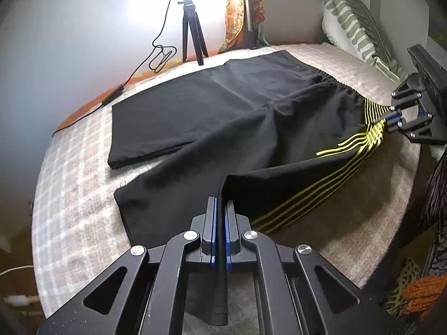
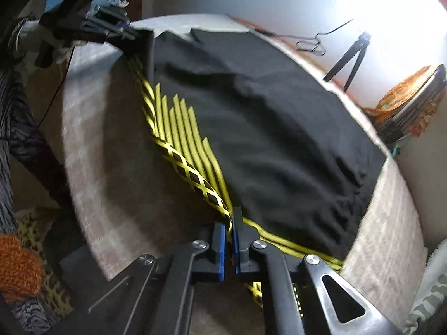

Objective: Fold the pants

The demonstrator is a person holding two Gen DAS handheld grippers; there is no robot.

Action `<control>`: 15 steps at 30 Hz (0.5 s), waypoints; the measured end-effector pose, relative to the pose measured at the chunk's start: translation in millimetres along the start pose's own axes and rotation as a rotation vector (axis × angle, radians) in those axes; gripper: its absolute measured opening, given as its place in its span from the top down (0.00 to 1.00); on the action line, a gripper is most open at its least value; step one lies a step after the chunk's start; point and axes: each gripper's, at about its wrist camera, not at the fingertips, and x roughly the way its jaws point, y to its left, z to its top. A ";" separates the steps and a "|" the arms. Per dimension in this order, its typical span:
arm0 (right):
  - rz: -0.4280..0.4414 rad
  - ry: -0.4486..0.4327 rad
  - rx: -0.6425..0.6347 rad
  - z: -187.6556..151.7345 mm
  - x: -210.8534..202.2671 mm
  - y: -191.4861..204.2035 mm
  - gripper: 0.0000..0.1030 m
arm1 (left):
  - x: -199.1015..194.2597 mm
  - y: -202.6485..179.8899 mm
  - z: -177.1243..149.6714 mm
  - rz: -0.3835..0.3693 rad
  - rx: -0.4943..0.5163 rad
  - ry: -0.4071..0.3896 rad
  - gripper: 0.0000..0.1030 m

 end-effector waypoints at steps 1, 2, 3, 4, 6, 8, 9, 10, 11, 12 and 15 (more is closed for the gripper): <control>-0.014 -0.013 0.010 3.9 -3.8 -6.3 1.00 | 0.1 1.5 2.5 0.001 0.001 -0.007 0.97; -0.021 -0.021 0.017 8.2 -6.4 -11.4 1.00 | 0.4 3.2 5.4 0.004 0.003 -0.013 0.97; -0.031 -0.028 0.022 12.2 -8.4 -16.2 1.00 | 0.8 4.5 8.2 0.006 0.003 -0.017 0.97; -0.048 -0.038 0.026 17.8 -9.8 -22.9 1.00 | 1.2 6.4 11.4 0.009 0.003 -0.022 0.97; -0.068 -0.049 0.025 30.6 -6.8 -35.2 1.00 | 1.8 11.5 19.7 0.012 0.000 -0.037 0.97; -0.081 -0.054 0.013 40.0 -6.1 -41.0 1.00 | 3.1 15.2 25.3 0.007 0.000 -0.042 0.97; -0.086 -0.052 0.004 43.7 -4.6 -42.3 1.00 | 3.8 15.9 26.6 0.007 0.002 -0.043 0.97; -0.090 -0.050 -0.003 45.2 -3.8 -41.9 1.00 | 5.4 16.9 27.6 0.003 0.005 -0.041 0.97; -0.092 -0.046 -0.015 47.8 -0.7 -42.0 1.00 | 6.7 17.7 27.6 -0.009 0.005 -0.036 0.97; -0.091 -0.040 -0.023 49.5 1.3 -42.2 1.00 | 7.3 17.8 27.1 -0.024 0.003 -0.033 0.97; -0.083 -0.028 -0.023 49.0 7.2 -41.3 1.00 | 14.7 27.9 23.4 -0.123 -0.062 0.035 0.86</control>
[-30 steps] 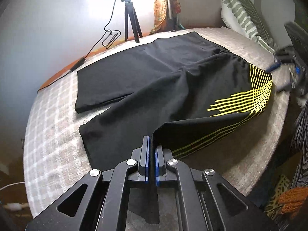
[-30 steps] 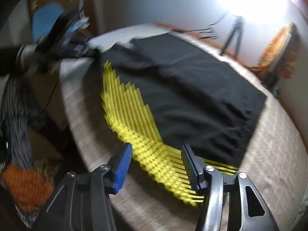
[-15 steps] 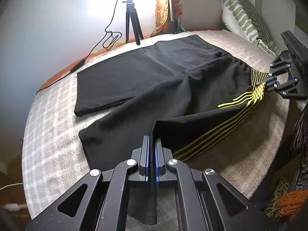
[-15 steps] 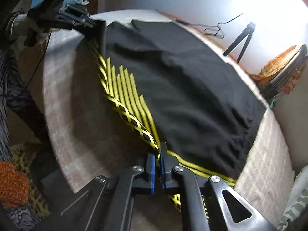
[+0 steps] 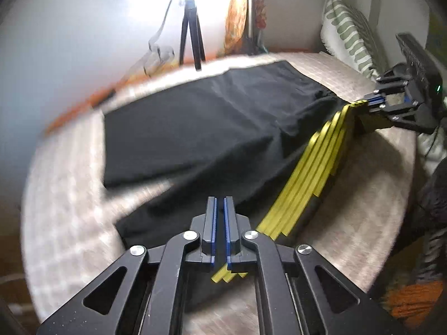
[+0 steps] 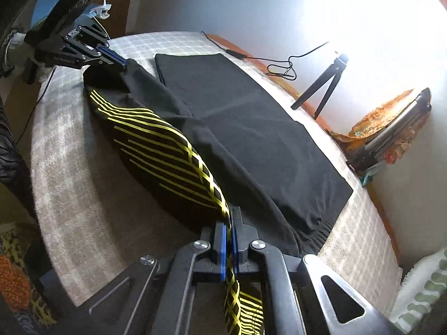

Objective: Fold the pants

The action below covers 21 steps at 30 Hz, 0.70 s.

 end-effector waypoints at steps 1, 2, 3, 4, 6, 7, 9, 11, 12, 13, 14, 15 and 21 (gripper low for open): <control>0.007 0.006 0.005 -0.6 3.6 -0.6 1.00 | 0.3 5.2 -3.1 -0.026 -0.032 0.013 0.79; 0.012 0.009 0.009 -1.7 6.8 -1.8 1.00 | -0.8 10.8 -7.1 -0.038 -0.059 0.013 0.66; 0.016 0.013 0.013 -2.6 9.6 -2.4 1.00 | -2.8 16.6 -11.9 -0.036 -0.078 0.009 0.58; 0.023 0.019 0.019 -3.8 13.1 -3.3 1.00 | -5.4 22.2 -16.6 -0.023 -0.088 0.003 0.58; 0.031 0.026 0.023 -5.3 18.2 -5.0 1.00 | -9.5 32.3 -23.1 0.007 -0.109 -0.010 0.57; 0.035 0.031 0.026 -5.6 20.8 -5.3 1.00 | -11.1 40.2 -26.6 0.010 -0.137 -0.020 0.57; 0.038 0.035 0.026 -5.5 24.0 -5.3 1.00 | -10.1 50.0 -30.1 0.014 -0.171 -0.021 0.57; 0.040 0.036 0.024 -4.7 26.1 -4.9 1.00 | -5.2 53.0 -32.7 0.013 -0.168 -0.012 0.57; 0.041 0.037 0.023 -4.2 26.9 -4.6 1.00 | -1.3 52.2 -33.2 0.019 -0.152 -0.004 0.57; 0.041 0.039 0.020 -3.8 27.7 -4.2 1.00 | 1.9 51.5 -32.8 0.030 -0.138 0.000 0.57; 0.042 0.041 0.016 -3.7 28.4 -3.9 1.00 | 5.2 51.4 -31.4 0.046 -0.128 0.000 0.57; 0.044 0.043 0.014 -4.1 29.1 -3.2 1.00 | 6.3 52.6 -29.5 0.053 -0.126 -0.006 0.57; 0.049 0.052 0.015 -4.1 33.6 -4.7 1.00 | 19.8 65.4 -26.5 0.099 -0.130 0.006 0.57</control>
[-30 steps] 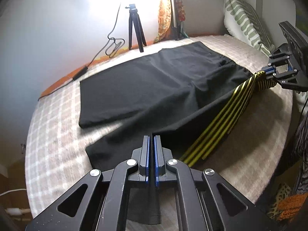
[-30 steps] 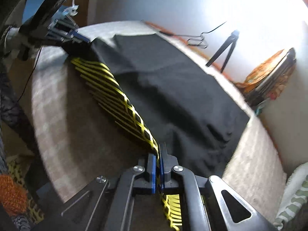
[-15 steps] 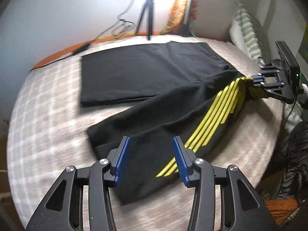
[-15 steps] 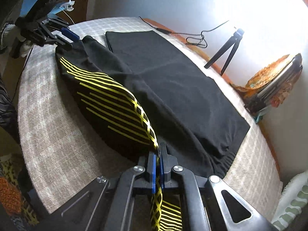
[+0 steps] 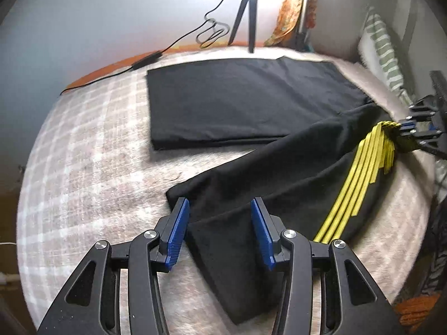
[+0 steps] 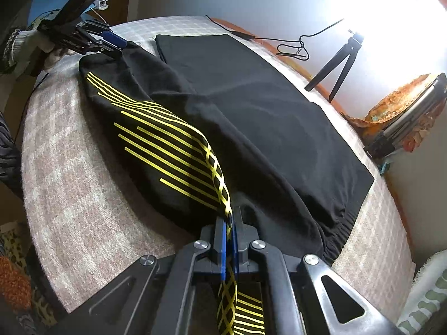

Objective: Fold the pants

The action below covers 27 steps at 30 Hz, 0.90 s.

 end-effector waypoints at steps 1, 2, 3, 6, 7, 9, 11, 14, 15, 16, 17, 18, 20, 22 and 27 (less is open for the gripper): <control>0.000 0.000 0.000 0.1 0.6 -0.2 1.00 | 1.1 0.2 -1.3 -0.009 -0.002 0.004 0.57; 0.000 0.000 0.000 0.2 0.5 0.1 1.00 | 0.8 -1.2 -2.6 -0.014 0.004 0.000 0.57; 0.001 0.000 0.001 0.2 0.6 0.1 1.00 | -0.5 -3.9 -5.0 -0.012 0.017 -0.005 0.57; -0.001 0.001 0.005 0.4 3.5 -1.7 1.00 | -4.7 -9.2 -12.0 0.003 0.037 -0.011 0.62; -0.001 -0.001 0.009 0.6 4.3 -2.1 1.00 | -5.9 -9.9 -13.0 0.003 0.034 -0.014 0.66; -0.002 -0.003 0.013 1.4 5.4 -2.5 1.00 | -8.8 -11.4 -15.0 0.005 0.030 -0.019 0.85; 0.000 -0.006 0.019 1.5 5.7 -1.6 1.00 | -11.3 -12.7 -16.2 0.004 0.029 -0.024 0.91; -0.002 -0.009 0.020 1.0 3.8 2.5 1.00 | -16.8 -17.5 -17.6 -0.012 0.034 -0.046 0.95; -0.005 -0.012 0.021 0.6 2.5 3.2 1.00 | -19.4 -19.8 -17.2 -0.016 0.038 -0.057 0.96; -0.012 -0.015 0.021 0.2 0.3 4.1 1.00 | -21.4 -21.4 -16.2 -0.015 0.039 -0.067 0.96; -0.022 -0.020 0.023 0.2 -1.9 3.4 1.00 | -25.6 -22.8 -14.4 -0.017 0.035 -0.083 0.96; -0.026 -0.024 0.026 0.2 -3.7 3.0 1.00 | -28.6 -22.9 -12.8 -0.022 0.027 -0.093 0.96; -0.033 -0.041 0.043 1.4 -10.6 -2.9 1.00 | -35.0 -22.3 -8.2 -0.027 0.012 -0.114 0.96; -0.043 -0.058 0.054 3.5 -17.9 -7.7 1.00 | -41.6 -19.5 -1.0 -0.038 -0.012 -0.134 0.96; -0.073 -0.089 0.058 11.3 -32.3 -17.0 1.00 | -55.3 -15.6 15.6 -0.023 -0.016 -0.183 0.96</control>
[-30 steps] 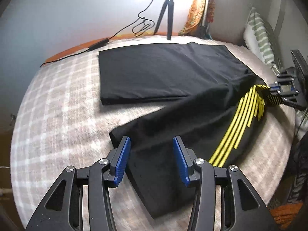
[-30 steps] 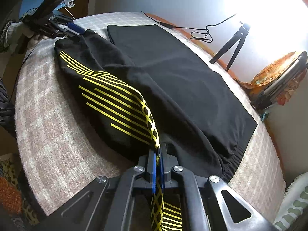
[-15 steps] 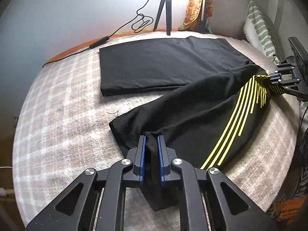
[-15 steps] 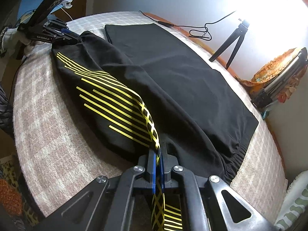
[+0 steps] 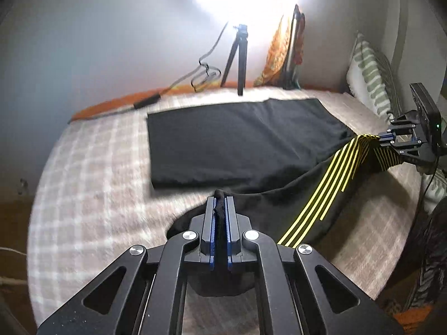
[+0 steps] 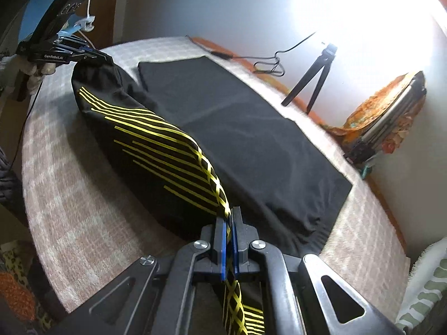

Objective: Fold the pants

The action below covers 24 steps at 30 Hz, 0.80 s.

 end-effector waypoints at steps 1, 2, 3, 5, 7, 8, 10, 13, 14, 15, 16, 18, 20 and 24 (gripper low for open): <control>-0.009 -0.004 -0.004 1.7 -2.0 -1.4 1.00 | -0.8 1.9 4.4 0.001 -0.005 -0.004 0.96; -0.017 -0.008 -0.005 4.2 -3.1 -4.2 1.00 | -0.8 3.2 7.5 0.004 -0.008 -0.009 0.96; -0.024 -0.011 -0.005 6.9 -4.3 -7.4 1.00 | -1.7 5.7 11.9 0.005 -0.015 -0.017 0.96; -0.044 -0.020 -0.007 13.6 -6.3 -14.7 1.00 | -3.5 10.8 21.3 0.010 -0.031 -0.038 0.97; -0.063 -0.033 -0.004 20.8 -8.7 -23.2 1.00 | -3.5 13.8 28.9 0.013 -0.034 -0.052 0.97; -0.068 -0.038 -0.001 23.7 -9.4 -26.1 1.00 | -2.1 15.2 33.1 0.014 -0.034 -0.057 0.97; -0.079 -0.046 0.007 31.4 -8.2 -35.1 1.00 | 3.0 17.0 40.6 0.016 -0.027 -0.062 0.97; -0.101 -0.041 -0.001 41.7 0.6 -44.2 1.00 | 13.2 22.5 51.8 0.027 -0.039 -0.071 0.97; -0.104 -0.040 0.000 44.2 3.7 -46.2 1.00 | 16.9 24.8 55.3 0.026 -0.048 -0.076 0.97; -0.106 -0.038 0.000 46.4 6.8 -48.8 1.00 | 20.0 26.3 58.7 0.029 -0.051 -0.078 0.97; -0.112 -0.035 -0.002 50.3 11.6 -51.8 1.00 | 23.3 27.4 62.5 0.035 -0.049 -0.080 0.97; -0.120 -0.032 -0.012 54.6 19.1 -55.5 1.00 | 30.2 28.8 70.1 0.045 -0.038 -0.082 0.97; -0.126 -0.027 -0.016 59.9 26.3 -60.8 1.00 | 36.8 31.0 77.0 0.055 -0.035 -0.084 0.97; -0.131 -0.013 -0.006 70.5 42.6 -75.5 1.00 | 52.5 41.7 90.8 0.066 -0.053 -0.093 0.97</control>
